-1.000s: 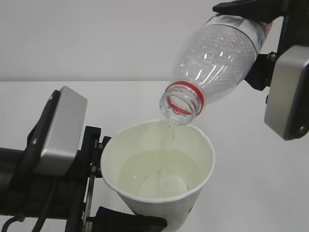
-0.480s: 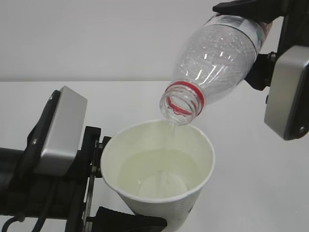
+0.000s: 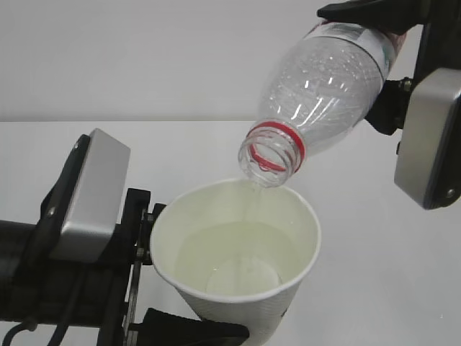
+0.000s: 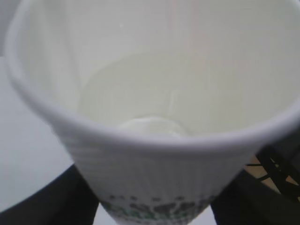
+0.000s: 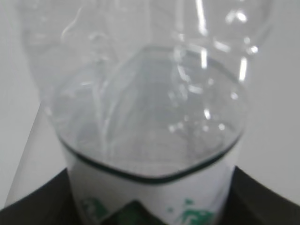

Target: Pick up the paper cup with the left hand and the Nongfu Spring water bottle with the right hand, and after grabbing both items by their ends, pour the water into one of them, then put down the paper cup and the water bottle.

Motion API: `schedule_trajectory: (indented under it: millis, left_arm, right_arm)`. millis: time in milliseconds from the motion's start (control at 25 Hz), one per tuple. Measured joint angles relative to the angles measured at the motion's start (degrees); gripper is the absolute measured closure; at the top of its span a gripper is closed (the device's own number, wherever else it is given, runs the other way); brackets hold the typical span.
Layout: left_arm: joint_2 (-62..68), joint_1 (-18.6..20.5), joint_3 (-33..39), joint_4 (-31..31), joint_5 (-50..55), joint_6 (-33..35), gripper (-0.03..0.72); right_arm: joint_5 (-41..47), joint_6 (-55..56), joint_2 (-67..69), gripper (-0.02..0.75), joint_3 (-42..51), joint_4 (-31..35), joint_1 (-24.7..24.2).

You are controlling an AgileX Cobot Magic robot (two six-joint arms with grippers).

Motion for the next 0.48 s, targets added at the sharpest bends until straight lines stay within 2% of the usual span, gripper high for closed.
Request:
schedule_trajectory:
  millis: [480]
  left_arm:
    - [0.0,0.0,0.0,0.0,0.0,0.0,0.197]
  right_arm:
    - [-0.2,-0.1,0.0,0.269,0.0,0.0,0.0]
